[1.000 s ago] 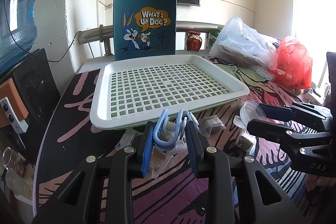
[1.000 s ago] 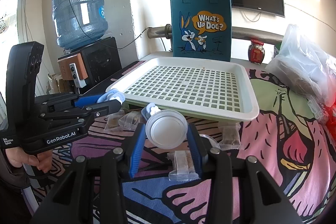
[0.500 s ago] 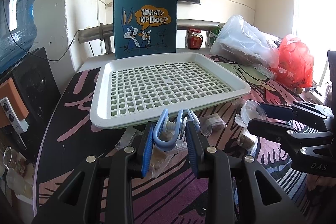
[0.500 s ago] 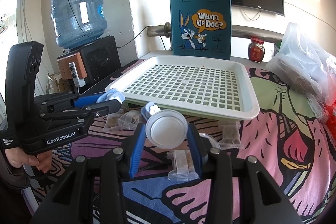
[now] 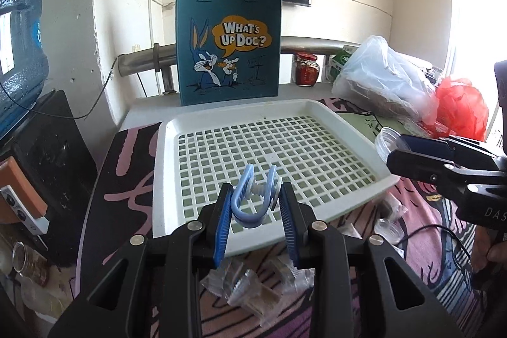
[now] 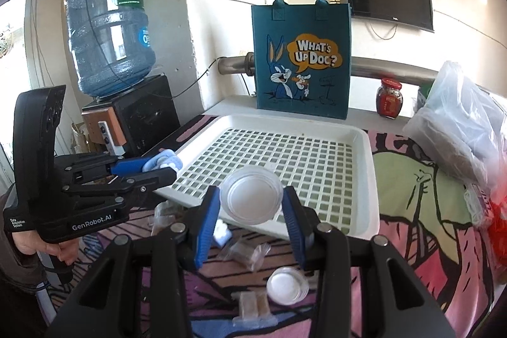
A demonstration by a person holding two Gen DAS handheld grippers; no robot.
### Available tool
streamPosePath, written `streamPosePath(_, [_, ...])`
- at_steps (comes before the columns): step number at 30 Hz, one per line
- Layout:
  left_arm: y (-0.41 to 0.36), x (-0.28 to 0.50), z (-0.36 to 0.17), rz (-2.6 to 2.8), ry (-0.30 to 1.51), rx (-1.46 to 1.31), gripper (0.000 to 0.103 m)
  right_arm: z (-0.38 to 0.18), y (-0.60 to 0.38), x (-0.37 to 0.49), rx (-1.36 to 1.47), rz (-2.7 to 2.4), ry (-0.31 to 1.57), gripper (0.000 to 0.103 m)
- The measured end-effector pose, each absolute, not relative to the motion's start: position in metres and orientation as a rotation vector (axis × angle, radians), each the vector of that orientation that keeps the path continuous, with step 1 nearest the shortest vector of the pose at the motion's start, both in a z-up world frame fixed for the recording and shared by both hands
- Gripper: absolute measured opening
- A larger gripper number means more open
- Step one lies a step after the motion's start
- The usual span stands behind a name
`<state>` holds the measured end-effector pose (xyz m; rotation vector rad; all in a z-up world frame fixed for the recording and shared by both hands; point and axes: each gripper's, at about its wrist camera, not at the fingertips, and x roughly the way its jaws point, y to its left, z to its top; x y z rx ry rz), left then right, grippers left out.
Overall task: Organize objects
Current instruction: 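Lower the clip and dish into the tray and open both grippers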
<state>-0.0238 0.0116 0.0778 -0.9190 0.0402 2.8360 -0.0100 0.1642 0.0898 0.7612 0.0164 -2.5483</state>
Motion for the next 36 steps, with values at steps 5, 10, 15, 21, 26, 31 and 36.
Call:
streamPosePath(5, [0.009, -0.049, 0.071, 2.872, 0.036, -0.944, 0.028, 0.089, 0.173, -0.035, 0.768, -2.562, -0.064, 0.040])
streamPosePath(10, [0.014, -0.071, 0.063, 2.892, 0.017, -0.969, 0.028, 0.077, 0.173, -0.061, 0.812, -2.588, -0.080, 0.040])
streamPosePath(15, [0.017, -0.092, 0.049, 2.869, 0.006, -1.060, 0.028, 0.055, 0.166, -0.088, 0.941, -2.585, -0.017, 0.040])
streamPosePath(21, [0.017, -0.119, 0.024, 2.775, -0.043, -1.279, 0.030, 0.034, 0.160, -0.116, 1.100, -2.565, 0.038, 0.040])
streamPosePath(26, [0.017, -0.117, 0.025, 2.756, -0.089, -1.281, 0.060, 0.019, 0.156, -0.128, 1.241, -2.537, 0.063, 0.044])
streamPosePath(31, [0.003, -0.089, 0.061, 2.781, -0.156, -1.111, 0.075, 0.060, 0.174, -0.096, 1.037, -2.603, -0.038, 0.054])
streamPosePath(36, [-0.018, -0.039, 0.096, 2.863, -0.164, -0.890, 0.090, 0.106, 0.194, -0.037, 0.754, -2.635, -0.090, 0.063])
